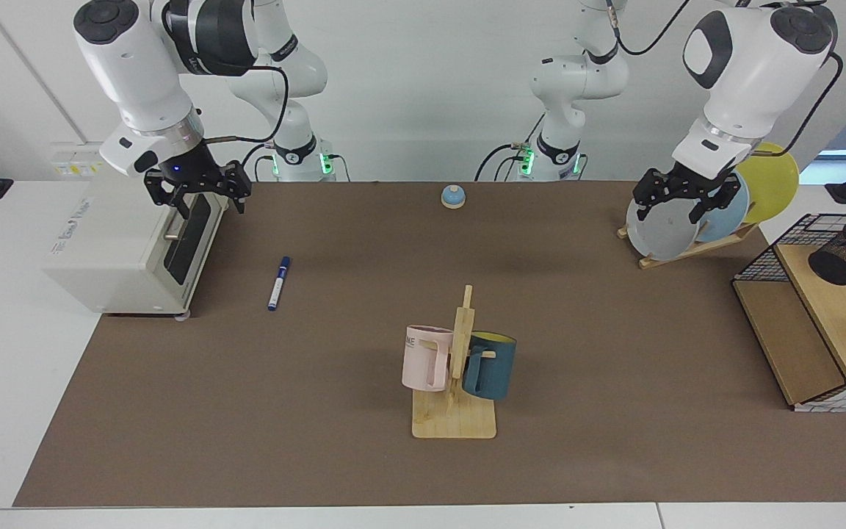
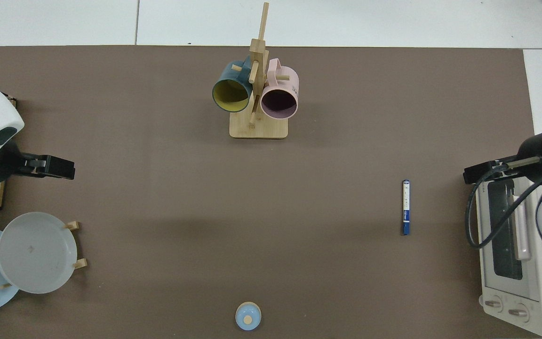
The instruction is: Put markers into pen holder
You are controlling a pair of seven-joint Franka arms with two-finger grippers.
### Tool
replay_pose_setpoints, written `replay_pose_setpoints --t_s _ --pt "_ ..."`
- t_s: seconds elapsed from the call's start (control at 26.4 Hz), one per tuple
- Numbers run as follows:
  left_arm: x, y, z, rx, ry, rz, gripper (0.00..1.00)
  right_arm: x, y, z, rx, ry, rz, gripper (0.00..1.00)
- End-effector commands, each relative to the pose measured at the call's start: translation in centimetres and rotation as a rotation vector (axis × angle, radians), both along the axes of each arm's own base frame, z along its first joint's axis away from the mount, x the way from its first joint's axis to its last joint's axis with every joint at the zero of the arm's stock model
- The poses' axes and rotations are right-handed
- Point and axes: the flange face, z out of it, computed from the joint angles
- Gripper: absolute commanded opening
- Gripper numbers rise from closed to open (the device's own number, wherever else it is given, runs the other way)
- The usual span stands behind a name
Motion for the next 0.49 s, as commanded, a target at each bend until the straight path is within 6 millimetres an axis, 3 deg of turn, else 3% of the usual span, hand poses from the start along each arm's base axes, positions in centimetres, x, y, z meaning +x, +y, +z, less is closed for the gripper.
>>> replay_pose_setpoints --t_s 0.0,0.45 --pt "-0.06 0.01 0.07 0.018 -0.016 -0.007 1.00 -0.75 -0.26 0.05 0.008 -0.002 0.004 1.00" --pt "-0.07 -0.33 0.01 0.018 -0.017 -0.013 1.00 -0.71 -0.04 0.80 0.023 -0.024 0.006 1.00"
